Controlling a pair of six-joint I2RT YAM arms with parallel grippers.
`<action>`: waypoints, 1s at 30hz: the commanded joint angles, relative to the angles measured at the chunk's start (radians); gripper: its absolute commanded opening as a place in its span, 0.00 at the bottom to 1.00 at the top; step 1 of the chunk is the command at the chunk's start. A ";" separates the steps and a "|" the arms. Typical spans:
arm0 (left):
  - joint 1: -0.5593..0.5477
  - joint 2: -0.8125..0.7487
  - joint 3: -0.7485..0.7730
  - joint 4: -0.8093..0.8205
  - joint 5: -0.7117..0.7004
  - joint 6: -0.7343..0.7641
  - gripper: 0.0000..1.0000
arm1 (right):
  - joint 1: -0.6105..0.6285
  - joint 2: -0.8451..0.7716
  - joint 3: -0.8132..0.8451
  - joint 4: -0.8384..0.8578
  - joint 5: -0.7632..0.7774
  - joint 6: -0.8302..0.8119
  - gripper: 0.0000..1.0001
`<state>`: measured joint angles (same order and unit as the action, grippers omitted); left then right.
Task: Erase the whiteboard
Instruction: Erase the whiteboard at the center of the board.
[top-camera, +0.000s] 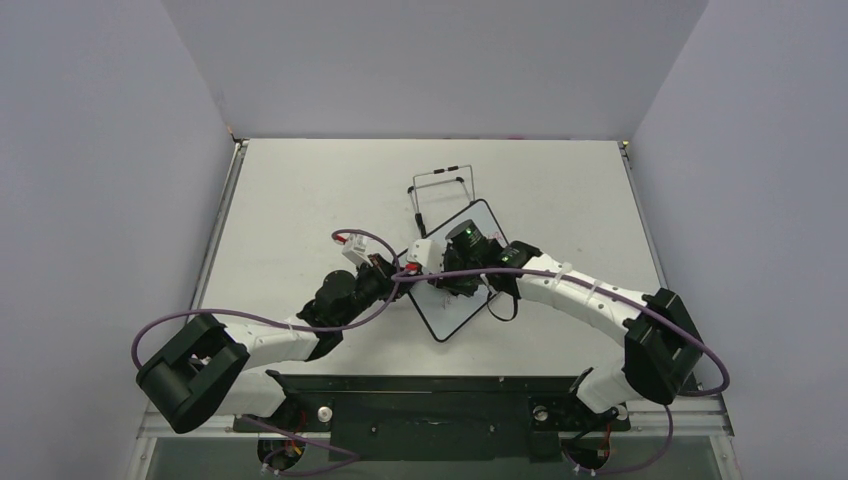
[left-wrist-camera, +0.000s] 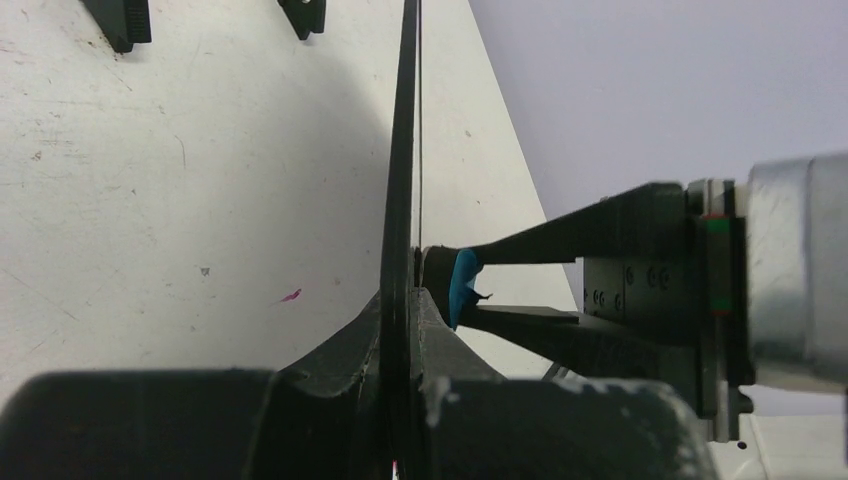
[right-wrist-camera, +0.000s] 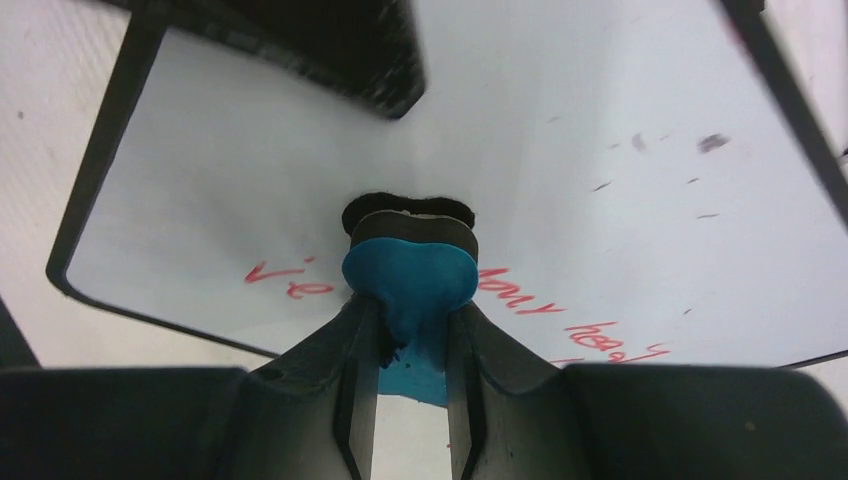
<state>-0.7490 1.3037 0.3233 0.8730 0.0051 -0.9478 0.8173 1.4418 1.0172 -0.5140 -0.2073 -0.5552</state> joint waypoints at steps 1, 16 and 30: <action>-0.014 -0.013 0.043 0.166 0.058 -0.025 0.00 | 0.012 0.051 0.102 0.060 0.010 0.062 0.00; -0.013 -0.037 0.044 0.159 0.061 -0.021 0.00 | -0.017 0.024 -0.011 -0.029 0.029 -0.056 0.00; -0.013 -0.009 0.043 0.182 0.065 -0.032 0.00 | 0.138 0.034 0.018 -0.062 -0.052 -0.105 0.00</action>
<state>-0.7475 1.3079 0.3233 0.8734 0.0055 -0.9501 0.8707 1.4864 1.0878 -0.5537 -0.1886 -0.6025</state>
